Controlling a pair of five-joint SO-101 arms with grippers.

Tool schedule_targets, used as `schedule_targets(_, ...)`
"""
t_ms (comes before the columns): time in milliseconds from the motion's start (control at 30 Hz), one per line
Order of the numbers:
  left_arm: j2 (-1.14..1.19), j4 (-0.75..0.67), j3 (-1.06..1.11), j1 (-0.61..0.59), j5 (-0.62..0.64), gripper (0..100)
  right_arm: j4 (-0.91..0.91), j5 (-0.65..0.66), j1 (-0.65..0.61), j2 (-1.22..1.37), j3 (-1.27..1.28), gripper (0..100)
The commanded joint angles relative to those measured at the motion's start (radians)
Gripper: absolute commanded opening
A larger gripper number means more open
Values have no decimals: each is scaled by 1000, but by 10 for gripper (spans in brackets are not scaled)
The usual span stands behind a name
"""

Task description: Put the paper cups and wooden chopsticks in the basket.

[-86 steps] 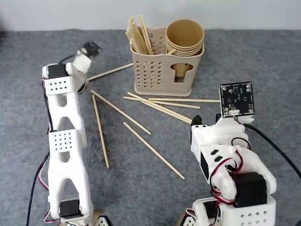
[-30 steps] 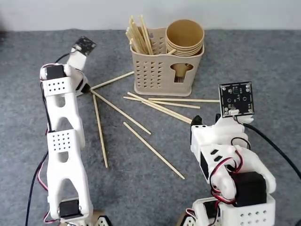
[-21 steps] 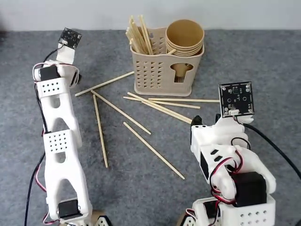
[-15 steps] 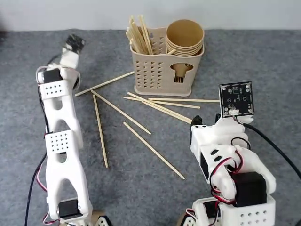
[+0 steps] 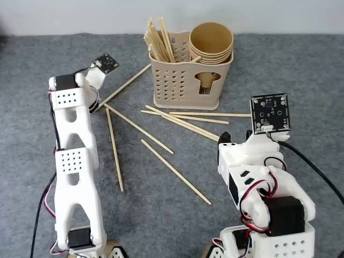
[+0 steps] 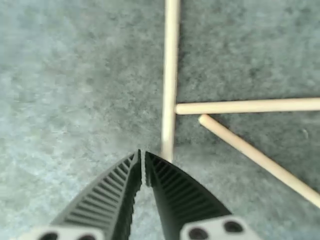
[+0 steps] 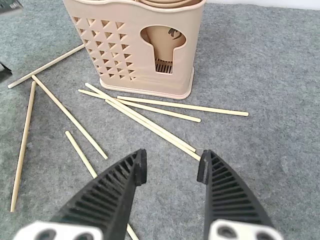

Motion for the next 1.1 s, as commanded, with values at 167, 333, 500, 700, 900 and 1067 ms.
schedule_targets(167,-226,26,193,23,11,13,-12,-11,4,2,-8,187)
schedule_targets(333,-258,21,200,25,12,90,-12,-11,4,5,-8,187)
schedule_targets(500,-238,20,223,17,86,227,-12,-11,4,5,-8,187)
schedule_targets(700,-127,-74,223,17,69,190,-12,-11,4,7,-8,187)
schedule_targets(900,-12,-104,222,23,57,158,-12,-11,4,8,-8,187)
schedule_targets(1067,-12,-55,206,25,-37,107,-12,-11,4,8,-8,187)
